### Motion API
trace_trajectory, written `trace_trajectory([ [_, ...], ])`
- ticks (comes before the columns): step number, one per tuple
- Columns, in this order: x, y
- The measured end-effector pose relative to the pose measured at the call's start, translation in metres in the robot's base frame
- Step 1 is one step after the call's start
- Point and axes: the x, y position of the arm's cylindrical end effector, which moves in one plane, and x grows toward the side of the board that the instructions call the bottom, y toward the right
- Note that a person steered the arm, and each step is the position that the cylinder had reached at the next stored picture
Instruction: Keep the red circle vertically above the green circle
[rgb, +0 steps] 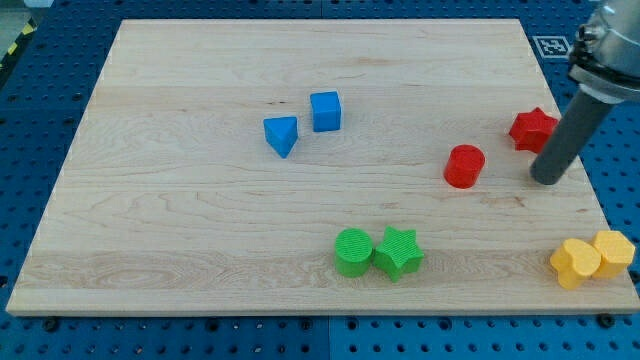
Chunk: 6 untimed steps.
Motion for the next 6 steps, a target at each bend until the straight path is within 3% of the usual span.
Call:
trace_trajectory([
  [1, -0.008, -0.055],
  [4, 0.002, -0.085],
  [6, -0.015, -0.187],
])
